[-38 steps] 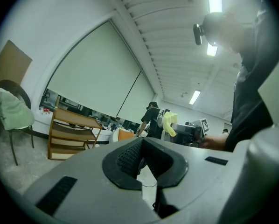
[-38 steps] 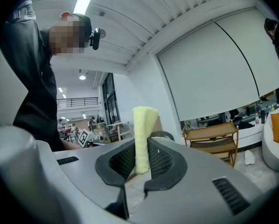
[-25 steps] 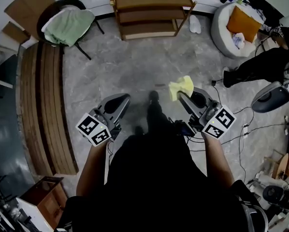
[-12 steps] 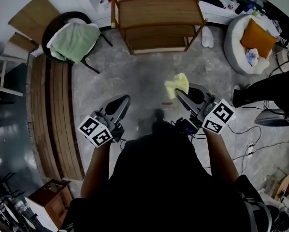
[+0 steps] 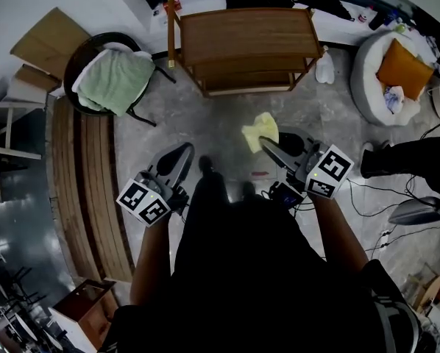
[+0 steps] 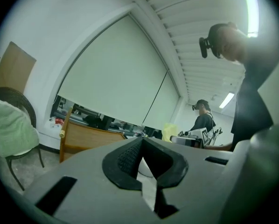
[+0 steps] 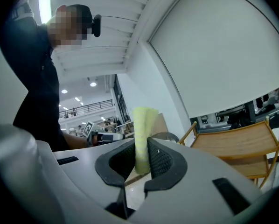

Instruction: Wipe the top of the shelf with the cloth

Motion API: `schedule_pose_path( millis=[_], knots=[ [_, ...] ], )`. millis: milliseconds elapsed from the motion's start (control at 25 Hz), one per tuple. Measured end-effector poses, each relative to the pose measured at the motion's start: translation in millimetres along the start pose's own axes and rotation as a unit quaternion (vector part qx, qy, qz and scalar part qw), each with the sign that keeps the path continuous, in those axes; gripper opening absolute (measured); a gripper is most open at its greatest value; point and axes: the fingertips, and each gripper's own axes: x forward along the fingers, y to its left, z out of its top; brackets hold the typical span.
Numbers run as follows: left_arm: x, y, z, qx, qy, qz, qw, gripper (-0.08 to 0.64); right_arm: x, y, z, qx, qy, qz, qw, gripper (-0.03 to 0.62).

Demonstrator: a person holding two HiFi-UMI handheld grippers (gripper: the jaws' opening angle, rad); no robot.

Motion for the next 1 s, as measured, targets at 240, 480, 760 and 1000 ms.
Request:
schedule_pose_path(
  millis=[240, 480, 760, 1000],
  knots=[
    [40.9, 69.6, 22.6, -0.022, 0.000, -0.027, 0.9994, 0.011, 45.0, -55.8, 9.5, 0.004, 0.014, -0.036, 0.999, 0.054],
    [72.0, 135.4, 62.9, -0.031, 0.011, -0.071, 0.9969, 0.011, 108.1, -98.2, 37.5, 0.009, 0.020, -0.067, 0.998, 0.054],
    [103.4, 206.2, 96.5, -0.046, 0.017, -0.105, 0.9933, 0.011, 160.0, -147.1, 64.8, 0.002, 0.037, -0.111, 0.993, 0.054],
    [132.6, 229.8, 100.7, -0.056, 0.025, -0.110, 0.9921, 0.011, 168.2, -176.8, 66.2, 0.003, 0.051, -0.131, 0.990, 0.054]
  ],
)
